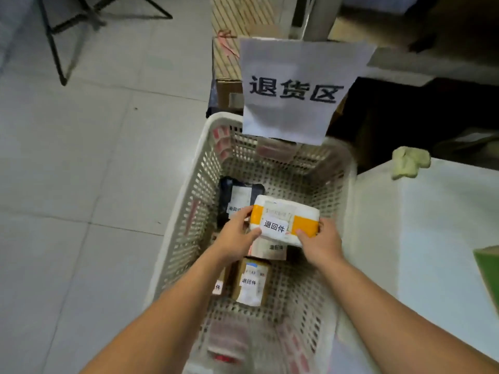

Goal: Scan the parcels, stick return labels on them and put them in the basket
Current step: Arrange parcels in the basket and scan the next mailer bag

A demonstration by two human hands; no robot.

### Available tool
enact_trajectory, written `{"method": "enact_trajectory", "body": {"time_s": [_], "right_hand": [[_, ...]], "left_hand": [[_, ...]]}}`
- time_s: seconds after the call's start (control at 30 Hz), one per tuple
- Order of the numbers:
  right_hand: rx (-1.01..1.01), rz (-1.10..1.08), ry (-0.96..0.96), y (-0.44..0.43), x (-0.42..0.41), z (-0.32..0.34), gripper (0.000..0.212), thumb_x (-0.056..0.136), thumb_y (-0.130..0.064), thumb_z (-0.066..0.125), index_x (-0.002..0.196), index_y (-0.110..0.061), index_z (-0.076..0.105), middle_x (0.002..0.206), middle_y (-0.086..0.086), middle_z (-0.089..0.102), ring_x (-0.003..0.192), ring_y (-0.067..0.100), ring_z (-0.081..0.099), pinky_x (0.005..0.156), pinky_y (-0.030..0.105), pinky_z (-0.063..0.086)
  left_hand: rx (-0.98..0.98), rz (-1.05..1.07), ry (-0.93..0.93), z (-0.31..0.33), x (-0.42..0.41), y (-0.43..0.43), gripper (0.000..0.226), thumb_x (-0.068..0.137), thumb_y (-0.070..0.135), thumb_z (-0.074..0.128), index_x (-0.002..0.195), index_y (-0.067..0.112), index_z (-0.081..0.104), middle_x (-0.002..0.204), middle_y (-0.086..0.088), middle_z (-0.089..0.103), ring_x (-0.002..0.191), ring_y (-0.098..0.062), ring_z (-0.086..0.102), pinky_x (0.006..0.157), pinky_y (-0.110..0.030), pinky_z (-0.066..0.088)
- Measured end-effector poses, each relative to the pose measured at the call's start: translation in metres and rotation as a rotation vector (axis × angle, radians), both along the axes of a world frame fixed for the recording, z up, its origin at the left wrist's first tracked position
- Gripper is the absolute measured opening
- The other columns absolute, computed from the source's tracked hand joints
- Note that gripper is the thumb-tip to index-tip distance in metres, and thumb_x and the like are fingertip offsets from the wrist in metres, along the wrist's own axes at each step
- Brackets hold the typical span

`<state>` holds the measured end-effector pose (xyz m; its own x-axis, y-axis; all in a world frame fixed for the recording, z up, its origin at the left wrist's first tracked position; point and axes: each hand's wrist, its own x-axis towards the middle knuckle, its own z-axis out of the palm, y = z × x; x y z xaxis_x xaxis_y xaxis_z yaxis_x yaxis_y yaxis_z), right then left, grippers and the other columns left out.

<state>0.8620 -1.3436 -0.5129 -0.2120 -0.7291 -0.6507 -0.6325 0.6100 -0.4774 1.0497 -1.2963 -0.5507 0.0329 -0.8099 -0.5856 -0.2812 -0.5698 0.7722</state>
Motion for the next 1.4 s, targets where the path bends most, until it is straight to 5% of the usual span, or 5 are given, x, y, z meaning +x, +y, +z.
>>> {"method": "enact_trajectory", "body": {"time_s": [0.27, 0.47, 0.9, 1.13, 1.4], "right_hand": [[-0.023, -0.052, 0.044, -0.05, -0.004, -0.169, 0.048, 0.091, -0.017, 0.069, 0.135, -0.012, 0.051, 0.126, 0.012, 0.061, 0.112, 0.031, 0.059, 0.092, 0.033, 0.045], [-0.043, -0.061, 0.199, -0.061, -0.021, -0.229, 0.036, 0.096, -0.023, 0.061, 0.129, -0.009, 0.055, 0.129, 0.015, 0.062, 0.12, 0.035, 0.057, 0.097, 0.037, 0.045], [-0.069, 0.057, 0.292, -0.06, -0.019, -0.23, 0.042, 0.088, -0.019, 0.072, 0.126, -0.012, 0.055, 0.124, 0.015, 0.063, 0.114, 0.035, 0.059, 0.091, 0.038, 0.047], [-0.138, 0.488, 0.338, -0.047, -0.005, -0.145, 0.061, 0.088, -0.023, 0.072, 0.141, -0.015, 0.044, 0.137, 0.009, 0.052, 0.124, 0.029, 0.051, 0.101, 0.039, 0.043], [-0.255, 0.801, 0.378, -0.027, 0.021, 0.096, 0.074, 0.088, -0.035, 0.071, 0.151, -0.025, 0.033, 0.159, -0.003, 0.03, 0.14, 0.024, 0.035, 0.11, 0.041, 0.035]], "left_hand": [[-0.007, 0.046, -0.012, -0.164, -0.017, -0.047, 0.046, 0.094, 0.015, 0.063, 0.137, 0.021, 0.046, 0.112, 0.015, 0.058, 0.101, -0.003, 0.058, 0.065, -0.006, 0.044], [-0.087, 0.097, -0.03, -0.223, -0.043, -0.064, 0.047, 0.091, 0.026, 0.068, 0.135, 0.019, 0.053, 0.12, 0.004, 0.062, 0.103, -0.012, 0.06, 0.087, -0.025, 0.049], [-0.013, 0.067, -0.252, -0.222, -0.047, -0.062, 0.043, 0.088, 0.023, 0.072, 0.128, 0.024, 0.055, 0.121, 0.001, 0.066, 0.106, -0.019, 0.065, 0.093, -0.039, 0.054], [-0.182, -0.262, -0.689, -0.127, -0.007, -0.048, 0.046, 0.091, 0.038, 0.061, 0.131, 0.016, 0.053, 0.128, -0.006, 0.059, 0.114, -0.029, 0.057, 0.087, -0.039, 0.05], [-0.332, -0.508, -1.027, 0.129, 0.041, -0.047, 0.052, 0.087, 0.044, 0.059, 0.134, 0.024, 0.048, 0.131, -0.001, 0.058, 0.115, -0.027, 0.055, 0.09, -0.044, 0.051]]}}
